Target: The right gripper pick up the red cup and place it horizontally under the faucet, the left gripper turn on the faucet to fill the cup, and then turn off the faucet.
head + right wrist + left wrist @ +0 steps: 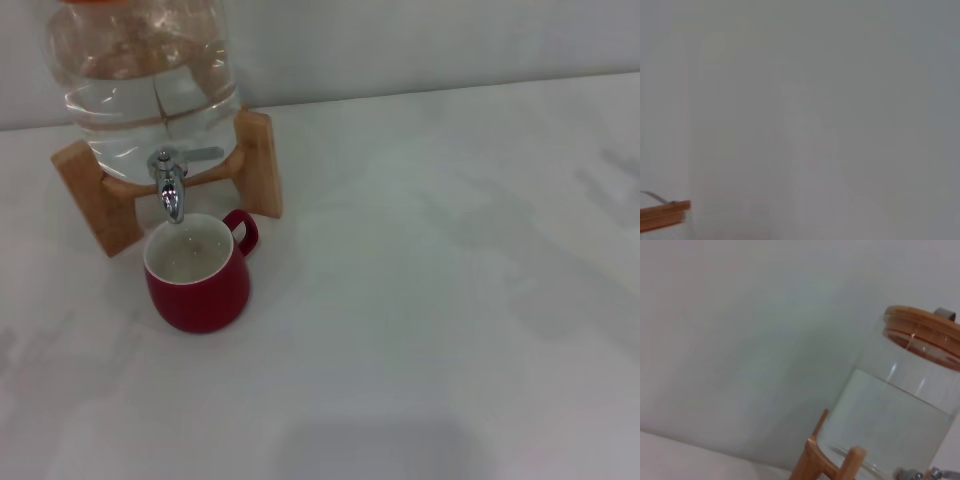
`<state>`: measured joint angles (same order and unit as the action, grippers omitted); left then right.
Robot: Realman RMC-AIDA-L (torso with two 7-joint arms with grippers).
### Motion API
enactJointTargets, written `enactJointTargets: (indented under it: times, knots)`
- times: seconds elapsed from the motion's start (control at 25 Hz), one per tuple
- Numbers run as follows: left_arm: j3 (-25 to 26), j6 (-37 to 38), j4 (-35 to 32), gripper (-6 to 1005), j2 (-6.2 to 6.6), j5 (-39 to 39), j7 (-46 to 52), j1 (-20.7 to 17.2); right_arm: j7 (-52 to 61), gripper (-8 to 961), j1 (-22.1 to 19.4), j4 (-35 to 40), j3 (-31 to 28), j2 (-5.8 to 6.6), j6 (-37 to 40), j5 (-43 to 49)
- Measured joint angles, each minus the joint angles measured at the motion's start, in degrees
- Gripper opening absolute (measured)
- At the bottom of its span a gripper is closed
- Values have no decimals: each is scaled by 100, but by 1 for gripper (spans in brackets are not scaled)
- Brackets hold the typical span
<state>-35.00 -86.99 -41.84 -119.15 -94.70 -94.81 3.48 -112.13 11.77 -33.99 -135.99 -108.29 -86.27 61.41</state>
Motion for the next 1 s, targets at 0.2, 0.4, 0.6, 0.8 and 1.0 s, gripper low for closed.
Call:
enactJointTargets:
  times: [0.2, 0.4, 0.6, 0.8, 1.0]
  knots:
    - [141, -106, 188, 662, -3, -71, -291, 30, 54, 545, -31, 17, -6, -67, 387, 381]
    - [153, -92, 280, 662, 8, -199, -502, 42, 67, 545, -10, 14, -5, -154, 912, 1005]
    - [246, -24, 592, 662, 1, -358, -934, 47, 30, 546, -22, 30, -27, -198, 1028, 1086]
    - [507, -104, 773, 662, 9, -433, -1008, 41, 17, 545, -66, 30, -49, -215, 1022, 1060]
    - [518, -203, 777, 662, 21, -442, -992, 61, 7, 545, -93, 7, -53, -240, 1002, 1057]
